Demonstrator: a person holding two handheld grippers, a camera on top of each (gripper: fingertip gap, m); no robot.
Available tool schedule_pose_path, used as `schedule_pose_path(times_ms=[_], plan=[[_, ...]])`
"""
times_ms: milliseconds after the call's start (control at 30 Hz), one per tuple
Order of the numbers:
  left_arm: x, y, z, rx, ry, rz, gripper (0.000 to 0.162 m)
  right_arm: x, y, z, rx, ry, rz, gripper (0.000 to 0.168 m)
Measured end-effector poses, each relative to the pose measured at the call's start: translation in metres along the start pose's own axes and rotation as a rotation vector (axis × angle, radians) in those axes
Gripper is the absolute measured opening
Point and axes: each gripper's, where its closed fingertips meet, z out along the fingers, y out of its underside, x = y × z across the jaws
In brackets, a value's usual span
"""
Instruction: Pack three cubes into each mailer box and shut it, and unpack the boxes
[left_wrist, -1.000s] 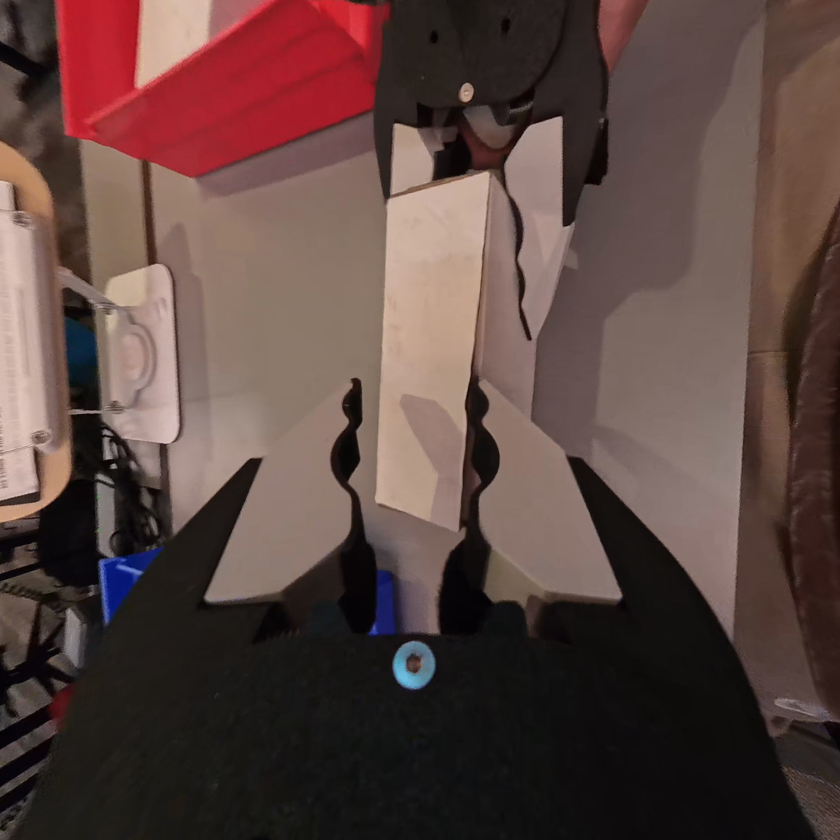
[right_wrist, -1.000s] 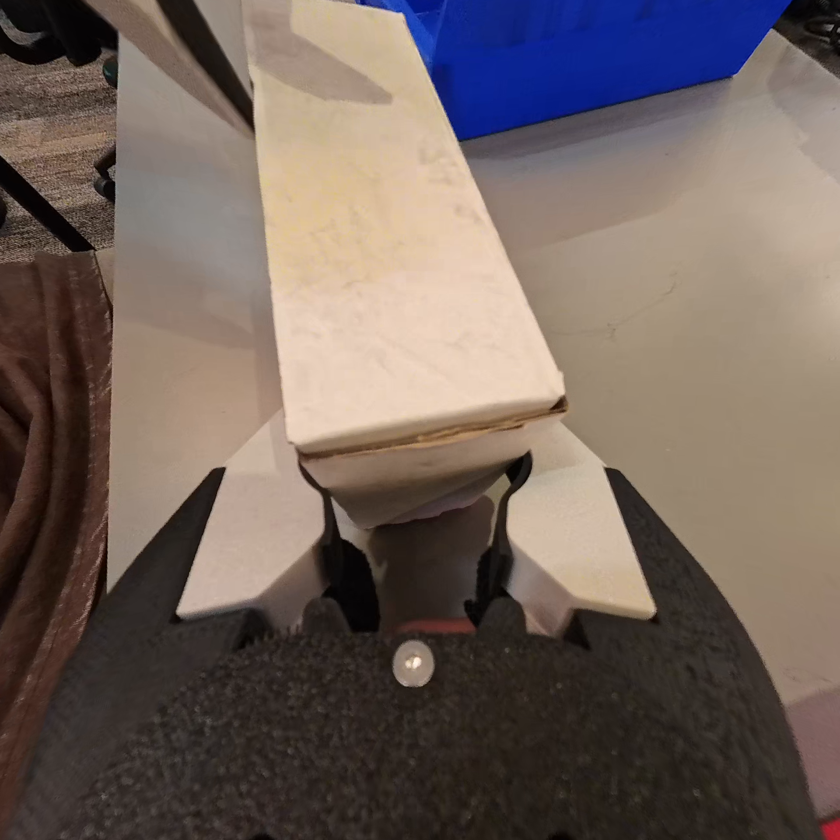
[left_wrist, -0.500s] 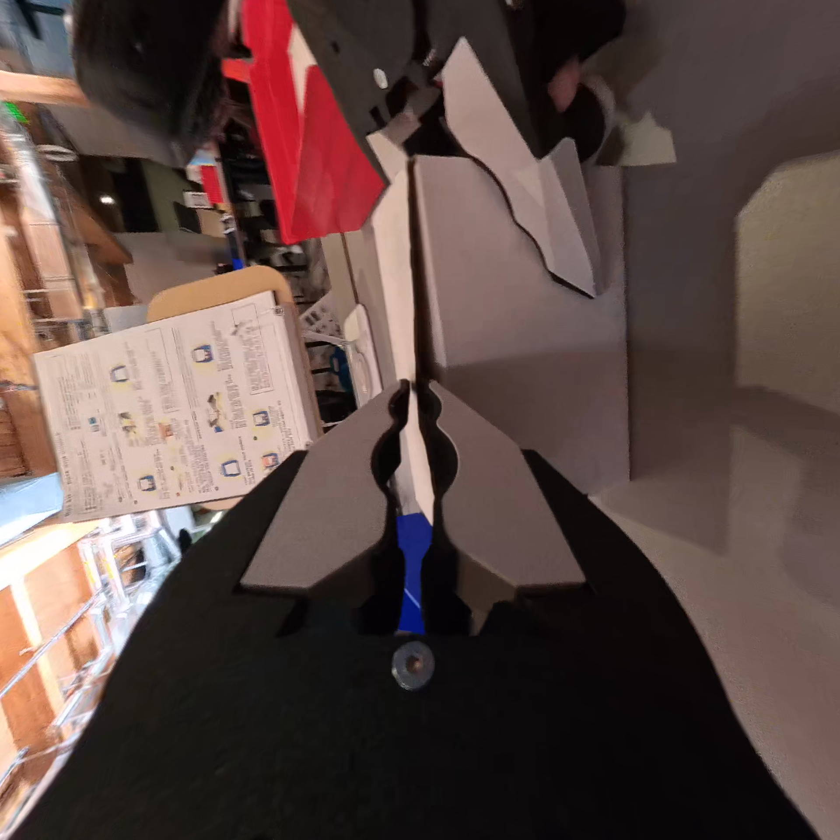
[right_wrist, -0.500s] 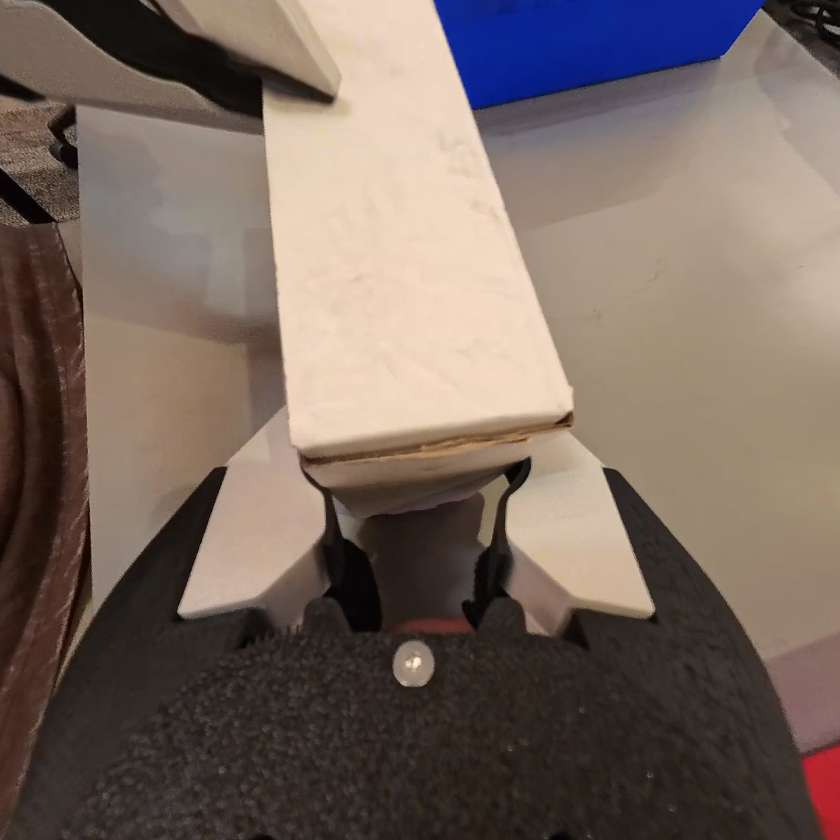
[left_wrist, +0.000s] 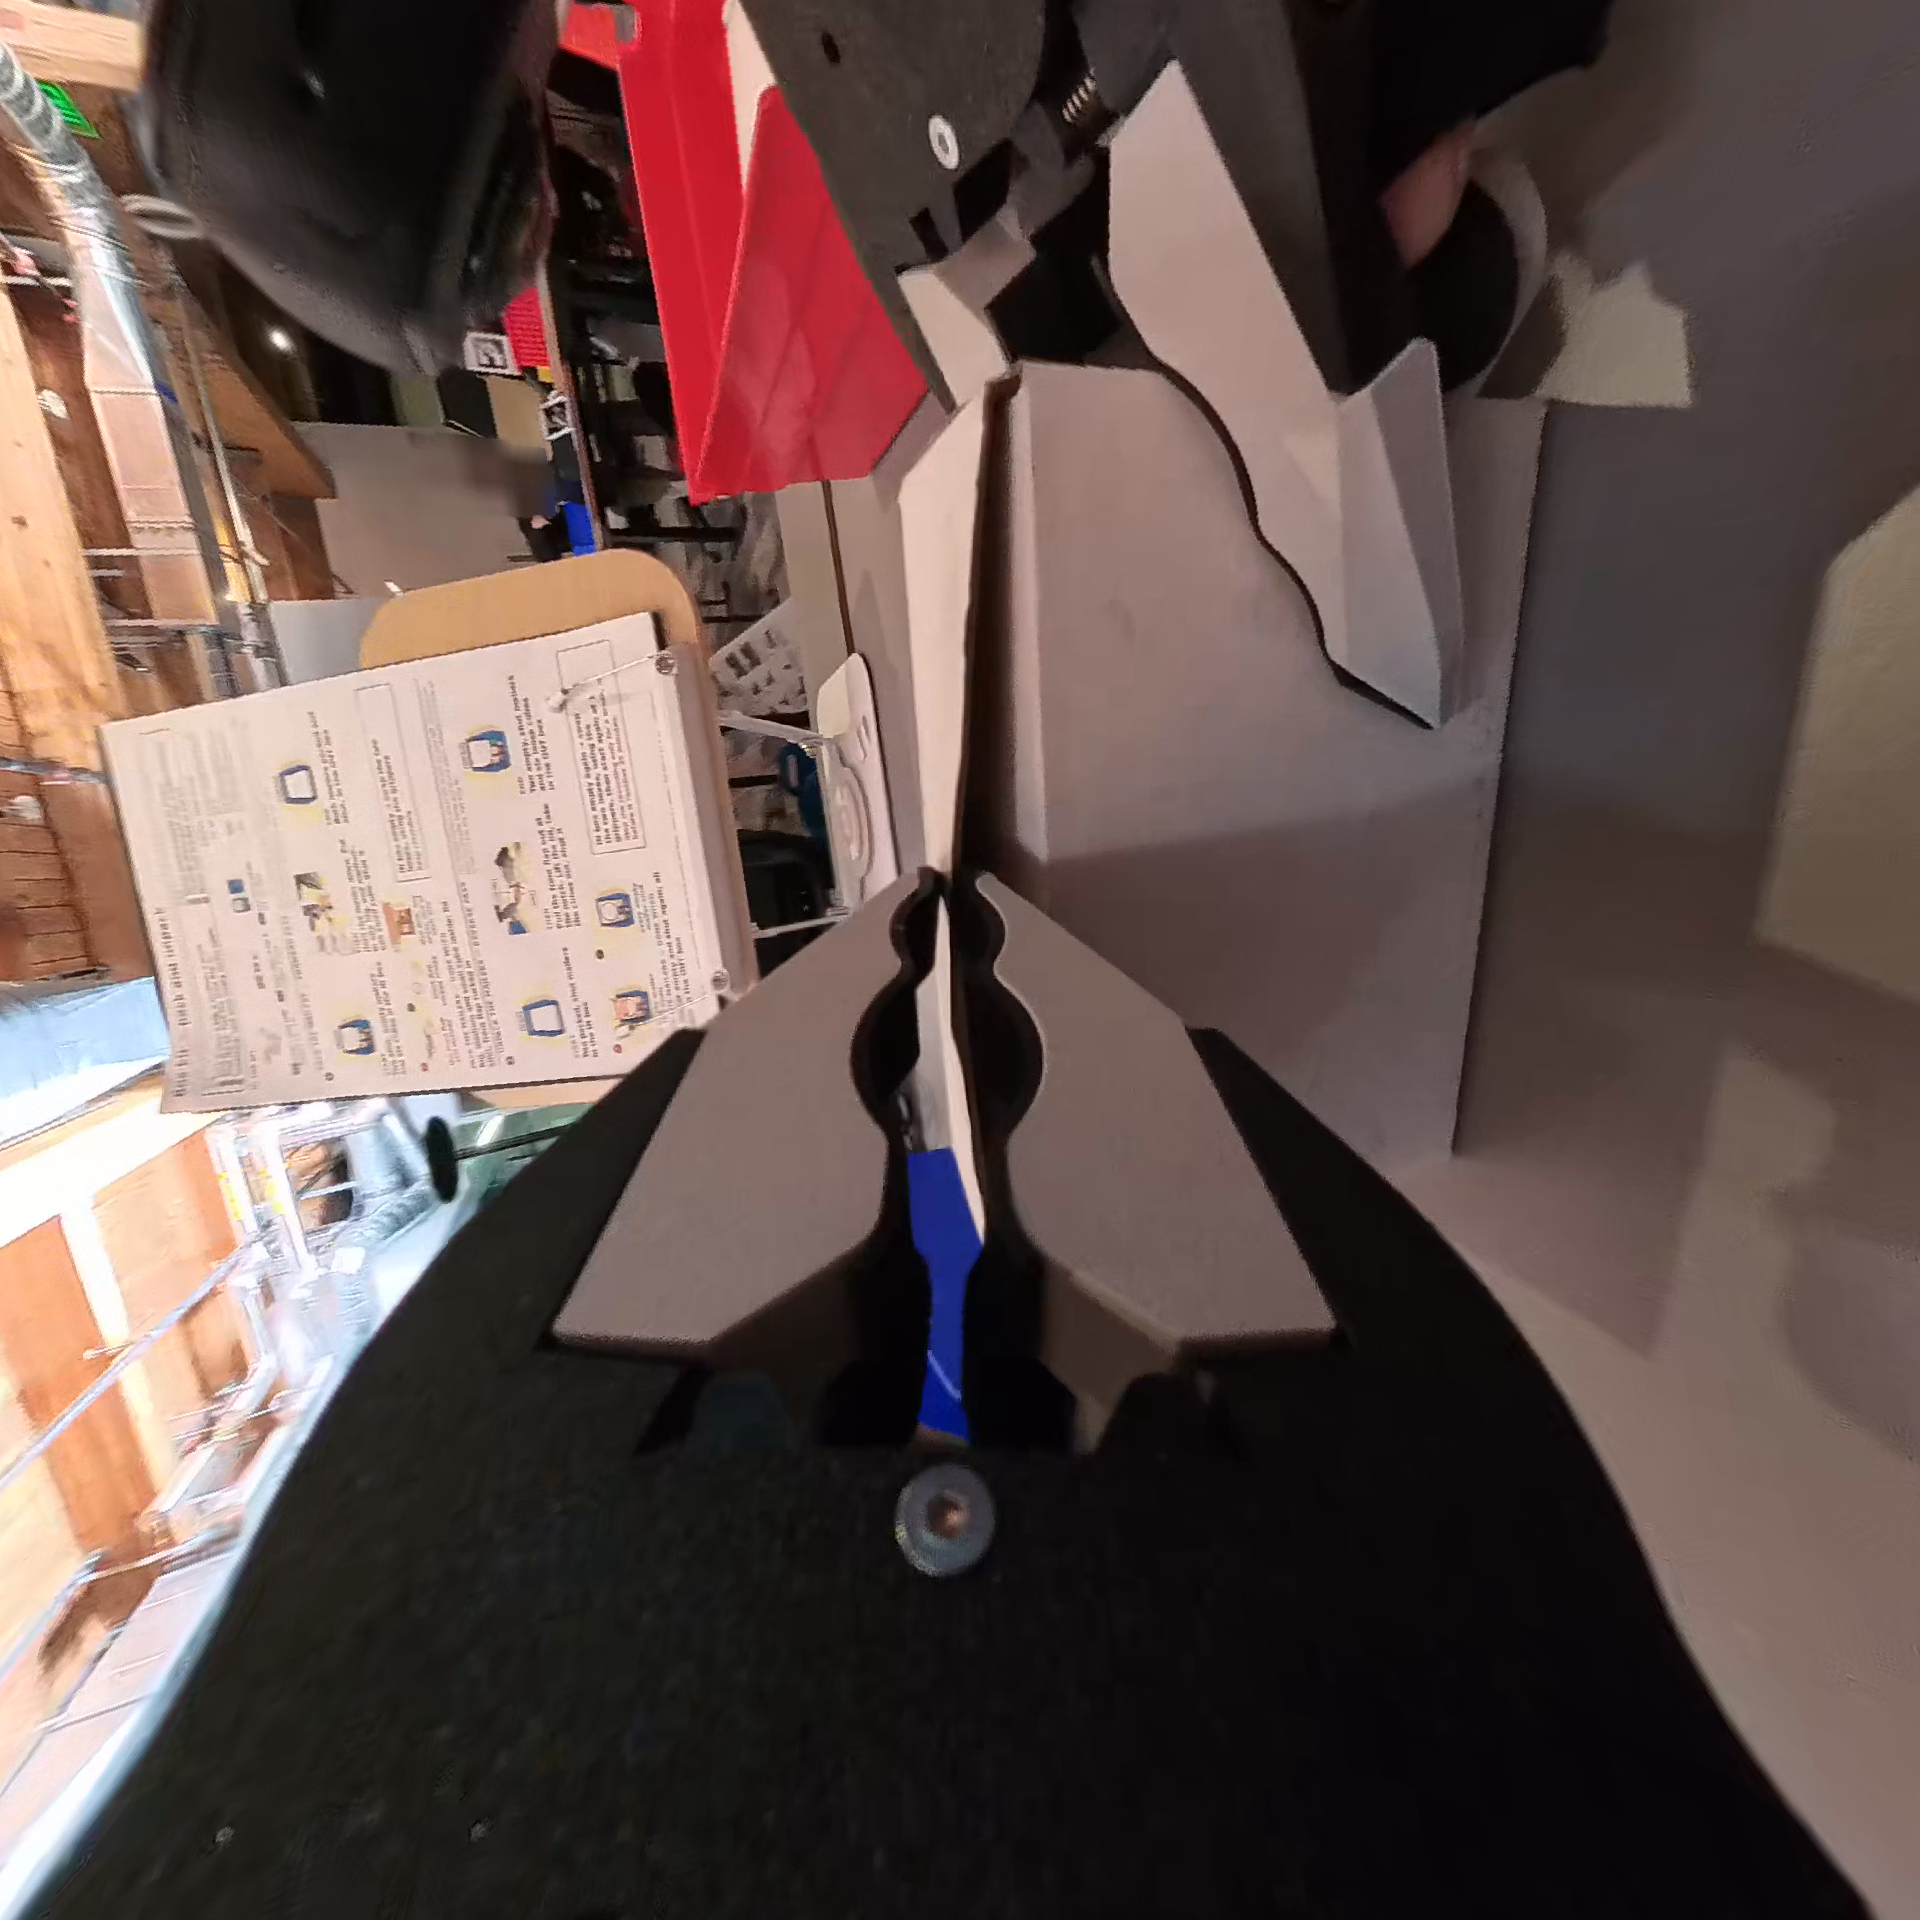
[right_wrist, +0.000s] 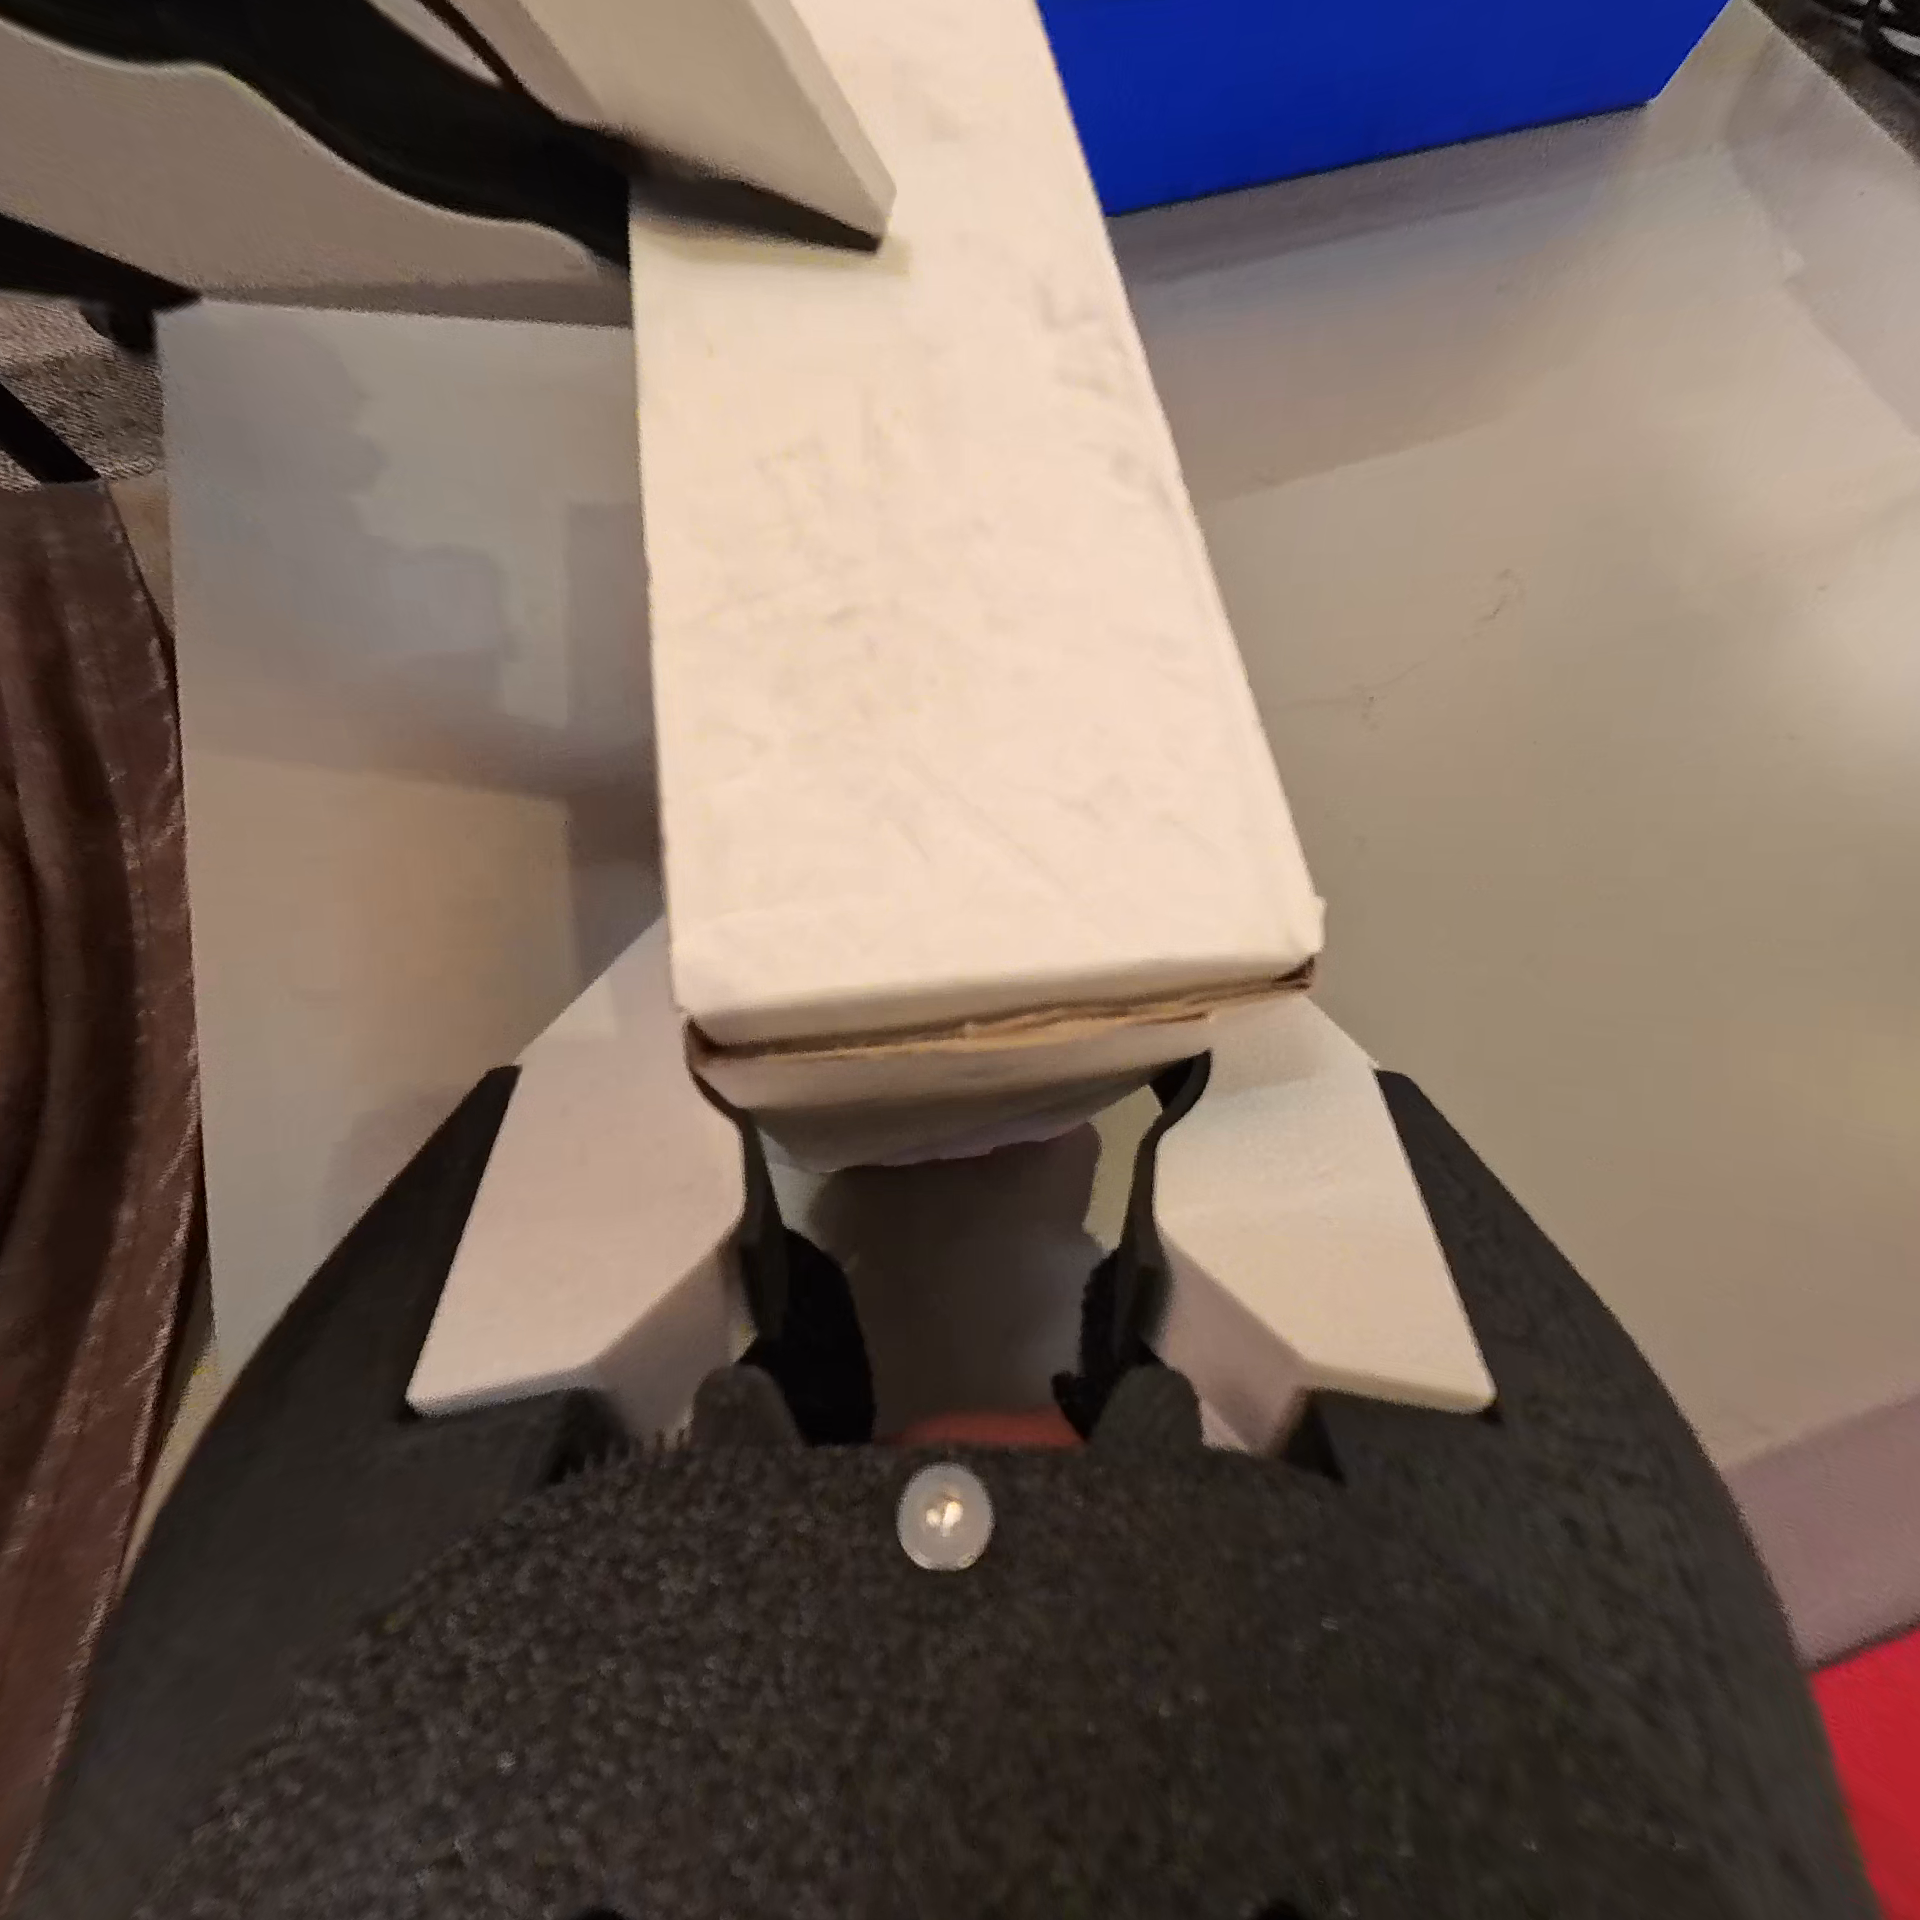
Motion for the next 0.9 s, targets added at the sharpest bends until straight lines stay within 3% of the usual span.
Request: schedule_pose_path(times_ms=[33, 300, 433, 500, 567, 667, 800, 867, 900], plan=[[0.0, 0.001, 0.001, -0.013, -0.01, 0.015, 0.0, 0.001, 0.0, 0.0, -0.001, 0.007, -0.002, 0.076], [-0.018, 0.002, -0.003, 0.058, 0.239, -0.357, 0.0, 0.012, -0.006, 0.0, 0.027, 0.112, -0.12, 0.076], [-0.026, 0.007, -0.002, 0.04, 0.264, -0.25, 0.0, 0.037, -0.015, -0.001, 0.048, 0.313, -0.262, 0.078], [-0.028, 0.009, 0.001, 0.034, 0.244, -0.209, 0.0, 0.037, -0.018, -0.005, 0.081, 0.312, -0.254, 0.079], [-0.027, 0.01, 0.003, 0.018, 0.219, -0.186, 0.0, 0.039, -0.019, -0.018, 0.101, 0.332, -0.239, 0.091], [-0.024, 0.011, 0.004, 0.0, 0.156, -0.152, 0.0, 0.036, -0.014, -0.051, 0.11, 0.327, -0.111, 0.104], [-0.019, 0.007, -0.004, -0.008, 0.103, -0.174, 0.0, 0.007, -0.041, -0.082, 0.328, 0.164, 0.223, 0.076], [-0.017, 0.004, -0.01, -0.008, 0.1, -0.204, 0.0, 0.013, -0.043, -0.08, 0.338, 0.217, 0.32, 0.068], [-0.016, 0.001, -0.013, -0.005, 0.103, -0.216, 0.0, 0.016, -0.041, -0.076, 0.319, 0.254, 0.298, 0.072]])
